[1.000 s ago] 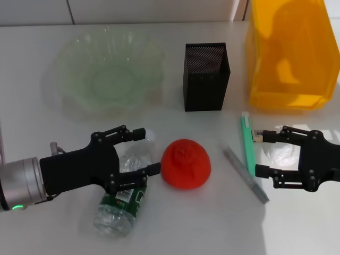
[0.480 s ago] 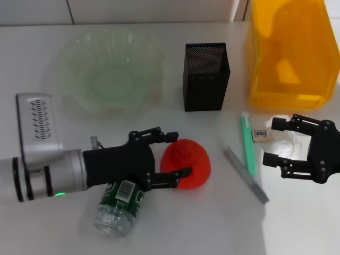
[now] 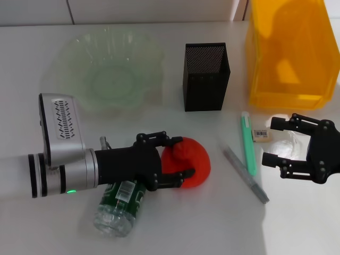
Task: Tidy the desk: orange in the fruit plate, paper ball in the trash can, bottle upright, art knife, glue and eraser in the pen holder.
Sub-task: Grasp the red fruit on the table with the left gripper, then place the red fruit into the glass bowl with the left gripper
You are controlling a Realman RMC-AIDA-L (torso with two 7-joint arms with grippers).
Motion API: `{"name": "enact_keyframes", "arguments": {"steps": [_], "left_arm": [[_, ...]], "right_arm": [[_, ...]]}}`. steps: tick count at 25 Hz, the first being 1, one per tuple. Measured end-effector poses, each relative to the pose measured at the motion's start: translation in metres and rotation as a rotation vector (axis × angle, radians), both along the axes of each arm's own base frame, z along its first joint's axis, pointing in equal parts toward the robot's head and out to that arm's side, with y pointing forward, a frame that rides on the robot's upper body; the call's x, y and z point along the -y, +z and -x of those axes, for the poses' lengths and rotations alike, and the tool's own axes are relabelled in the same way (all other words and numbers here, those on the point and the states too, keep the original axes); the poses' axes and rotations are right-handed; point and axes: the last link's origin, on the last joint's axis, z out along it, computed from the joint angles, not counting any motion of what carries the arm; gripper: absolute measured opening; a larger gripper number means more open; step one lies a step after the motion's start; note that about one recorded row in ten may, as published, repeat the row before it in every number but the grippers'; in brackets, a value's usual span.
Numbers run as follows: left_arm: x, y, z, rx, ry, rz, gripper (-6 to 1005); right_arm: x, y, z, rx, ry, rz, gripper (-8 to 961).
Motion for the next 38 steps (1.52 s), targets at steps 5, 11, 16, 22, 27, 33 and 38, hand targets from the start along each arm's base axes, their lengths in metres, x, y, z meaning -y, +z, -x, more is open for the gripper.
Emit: {"name": "enact_keyframes", "arguments": {"steps": [5,11,16,22,27,33,38], "left_arm": [[-0.002,0.001,0.0,-0.007,-0.018,-0.014,718],[-0.002,0.001,0.0,-0.007,-0.018,-0.012,462],[-0.001,0.003,-0.002,0.019,-0.013,-0.017,275],[0.004,0.026,-0.01,0.159,-0.049,-0.055,216],[-0.009,0.06,-0.009,0.251,-0.016,-0.227,195],[-0.038,0.078,-0.004,0.253,0.08,-0.398,145],[-0.074,0.082,-0.001,0.159,0.182,-0.508,93]], "right_arm": [[0.0,0.0,0.001,-0.005,0.003,0.002,825],[0.0,0.0,0.001,-0.011,0.001,-0.001,825],[0.0,0.0,0.001,-0.015,-0.001,-0.001,825],[0.002,0.001,0.0,-0.015,-0.006,0.0,826],[0.002,0.0,0.0,-0.016,-0.006,0.0,826],[0.002,0.0,0.0,-0.02,-0.007,0.002,826],[0.002,-0.001,0.0,-0.02,-0.005,0.001,825]]}}
